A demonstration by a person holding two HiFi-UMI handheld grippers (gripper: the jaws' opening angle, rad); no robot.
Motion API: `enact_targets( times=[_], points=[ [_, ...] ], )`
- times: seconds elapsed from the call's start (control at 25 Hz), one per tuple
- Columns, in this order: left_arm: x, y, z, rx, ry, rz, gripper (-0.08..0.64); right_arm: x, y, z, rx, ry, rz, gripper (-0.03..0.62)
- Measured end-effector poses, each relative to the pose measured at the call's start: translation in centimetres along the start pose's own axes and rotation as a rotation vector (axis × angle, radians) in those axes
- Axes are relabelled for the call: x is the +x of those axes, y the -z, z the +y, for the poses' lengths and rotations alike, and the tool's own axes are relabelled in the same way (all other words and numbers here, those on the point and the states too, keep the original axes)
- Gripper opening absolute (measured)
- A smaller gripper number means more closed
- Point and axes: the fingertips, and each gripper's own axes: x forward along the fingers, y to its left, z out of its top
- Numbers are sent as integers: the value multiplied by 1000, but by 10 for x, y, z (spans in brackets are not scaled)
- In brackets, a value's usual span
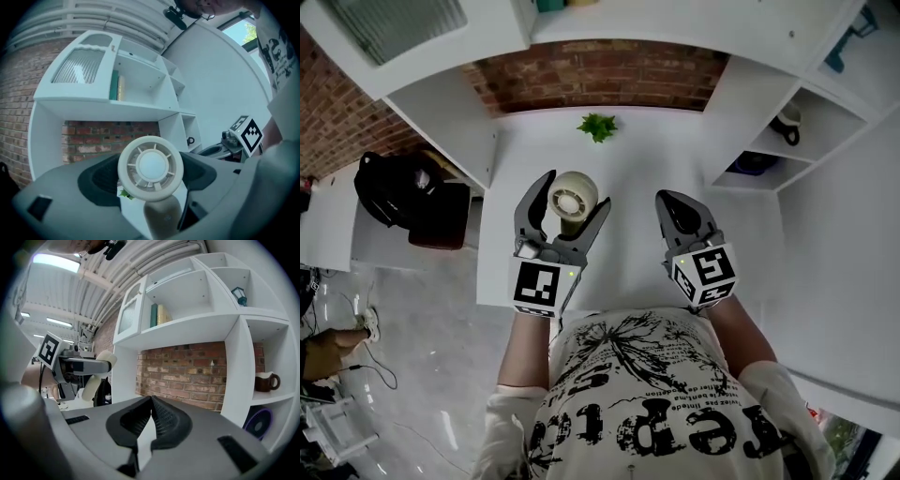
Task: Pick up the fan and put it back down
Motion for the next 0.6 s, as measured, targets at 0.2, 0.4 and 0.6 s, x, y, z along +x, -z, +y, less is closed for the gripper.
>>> enact_targets(
  times=[0.2, 0.4, 0.6],
  points=[
    [-22, -13, 11, -18, -17, -63, 387, -5, -15, 14, -12, 4, -33, 15],
    [-30, -9, 22, -26, -39, -55, 387, -6, -15, 19, -14, 7, -37, 15],
    [-30, 0, 22, -22, -26, -22, 387, -7, -15, 20, -4, 23, -34, 15]
  ],
)
